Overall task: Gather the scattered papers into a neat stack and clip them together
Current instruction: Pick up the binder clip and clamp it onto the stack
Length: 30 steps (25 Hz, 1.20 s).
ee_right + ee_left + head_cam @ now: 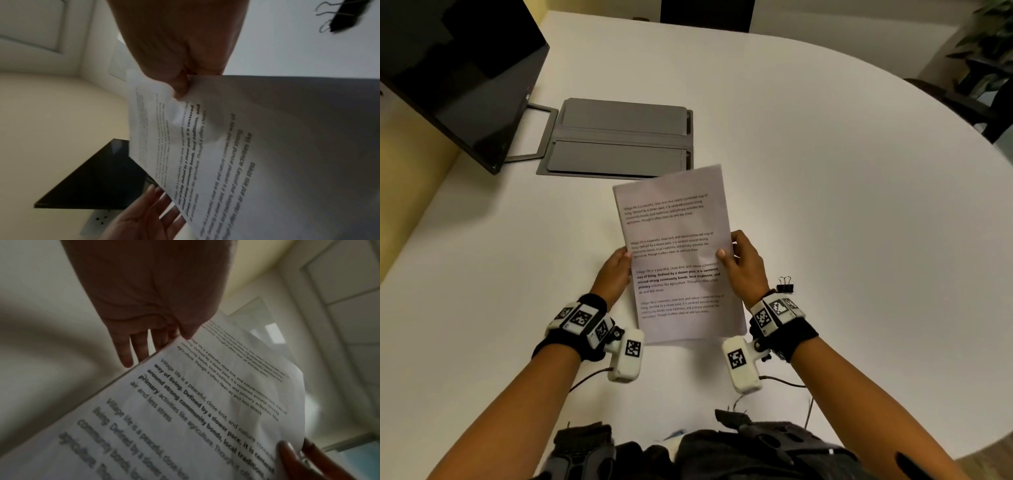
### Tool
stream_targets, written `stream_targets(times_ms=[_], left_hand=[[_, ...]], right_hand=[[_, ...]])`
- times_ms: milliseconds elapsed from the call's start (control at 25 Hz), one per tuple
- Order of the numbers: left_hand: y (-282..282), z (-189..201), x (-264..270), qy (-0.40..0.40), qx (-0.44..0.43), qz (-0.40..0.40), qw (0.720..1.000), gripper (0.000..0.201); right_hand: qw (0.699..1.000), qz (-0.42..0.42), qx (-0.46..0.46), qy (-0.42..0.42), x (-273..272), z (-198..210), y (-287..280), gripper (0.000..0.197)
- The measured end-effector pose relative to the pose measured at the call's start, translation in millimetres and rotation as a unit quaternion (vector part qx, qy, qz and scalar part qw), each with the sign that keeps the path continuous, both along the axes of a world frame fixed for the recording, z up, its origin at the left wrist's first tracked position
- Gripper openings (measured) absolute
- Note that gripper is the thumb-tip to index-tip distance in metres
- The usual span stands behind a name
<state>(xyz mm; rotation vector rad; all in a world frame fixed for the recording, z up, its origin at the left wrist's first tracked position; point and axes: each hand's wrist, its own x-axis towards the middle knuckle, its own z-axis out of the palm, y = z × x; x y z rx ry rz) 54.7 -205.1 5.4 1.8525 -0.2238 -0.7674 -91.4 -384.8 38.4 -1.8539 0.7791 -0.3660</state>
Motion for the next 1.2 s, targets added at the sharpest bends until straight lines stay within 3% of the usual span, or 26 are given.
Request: stream_targets(times_ms=[80, 240, 400, 680, 880, 1200], left_hand=[[-6, 22, 4, -0.023, -0.07, 0.029, 0.997, 0.029], [-20, 61, -2, -0.153, -0.153, 0.067, 0.974, 0.014], [-23, 68, -17, -0.229, -0.155, 0.058, 0.959, 0.016], [-19, 60, -29, -0.201, -0.16, 0.061, 0.965, 0.013], [-18, 62, -29, -0.21, -0.171, 0.069, 0.96, 0.013], [-17, 55, -32, -0.204, -0.145, 0.069, 0.966, 0.021]], right_hand=[[0.998, -0.003, 0.005, -0.058, 0, 12, -1, 0.01], [0.986, -0.021, 0.017, -0.162, 2, 30, -4, 0.012], [0.969, -0.028, 0.087, -0.232, -2, 36, -4, 0.023], [0.967, -0.041, 0.113, -0.223, -8, 18, 2, 0.039], [0.967, -0.036, 0.098, -0.232, -6, 19, -2, 0.034], [0.971, -0.053, 0.091, -0.213, -7, 5, -1, 0.048]])
